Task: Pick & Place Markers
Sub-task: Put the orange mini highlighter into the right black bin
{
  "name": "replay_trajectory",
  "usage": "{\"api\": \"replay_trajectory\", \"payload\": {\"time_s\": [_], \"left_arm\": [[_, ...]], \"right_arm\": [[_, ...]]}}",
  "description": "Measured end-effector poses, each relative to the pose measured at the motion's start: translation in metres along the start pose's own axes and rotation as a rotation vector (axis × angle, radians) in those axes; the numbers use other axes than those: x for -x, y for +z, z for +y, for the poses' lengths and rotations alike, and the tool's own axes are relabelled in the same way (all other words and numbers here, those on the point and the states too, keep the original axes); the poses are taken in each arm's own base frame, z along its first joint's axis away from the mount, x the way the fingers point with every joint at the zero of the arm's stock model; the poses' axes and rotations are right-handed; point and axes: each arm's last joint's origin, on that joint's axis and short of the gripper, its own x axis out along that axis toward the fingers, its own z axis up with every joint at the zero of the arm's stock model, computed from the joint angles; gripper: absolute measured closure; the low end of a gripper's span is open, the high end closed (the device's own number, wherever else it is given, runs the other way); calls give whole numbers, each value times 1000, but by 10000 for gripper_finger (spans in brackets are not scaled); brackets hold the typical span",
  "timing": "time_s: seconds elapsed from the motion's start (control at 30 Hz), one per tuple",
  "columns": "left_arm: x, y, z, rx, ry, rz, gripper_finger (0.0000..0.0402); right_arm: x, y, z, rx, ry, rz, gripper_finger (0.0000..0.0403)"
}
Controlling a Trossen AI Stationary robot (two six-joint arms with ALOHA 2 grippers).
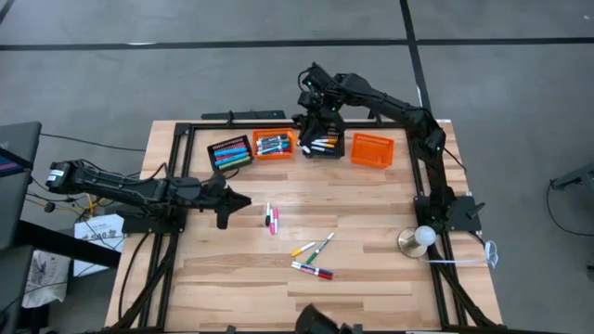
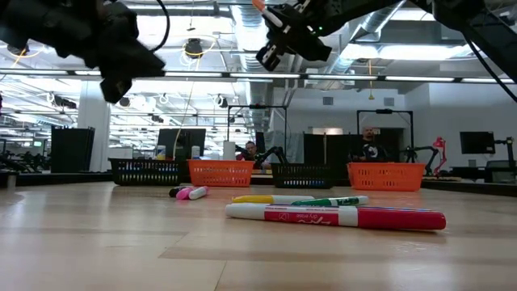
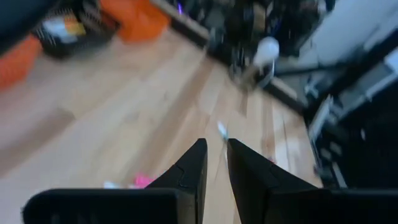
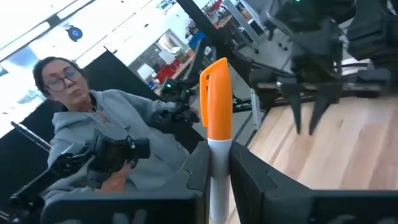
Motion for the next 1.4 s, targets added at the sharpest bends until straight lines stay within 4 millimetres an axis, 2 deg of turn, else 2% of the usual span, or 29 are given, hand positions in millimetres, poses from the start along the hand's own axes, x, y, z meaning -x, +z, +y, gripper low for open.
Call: {"api": "replay_trajectory", "payload": {"time_s": [0.23, 0.4, 0.6, 0.77, 0.97, 1.2, 1.4], "left_arm": [[3, 23, -6, -21, 32, -284, 340], [3, 41, -2, 15, 30, -446, 340], [-9, 53, 9, 5, -2, -520, 340], [-17, 59, 10, -57, -51, -592, 337], [-23, 65, 10, -62, -52, -640, 294], [-35, 92, 5, -149, -5, -689, 218], [-53, 95, 9, -182, 12, -642, 200]], "right_arm": [[-11, -1, -2, 77, -77, 60, 371], [-18, 6, -5, 165, -90, 67, 371], [-29, 18, -9, 224, -149, 74, 370], [-31, 25, -10, 248, -192, 61, 371], [-31, 27, -12, 239, -249, 59, 367], [-37, 26, -11, 235, -238, 65, 370], [-38, 28, -11, 229, -237, 58, 368]]}}
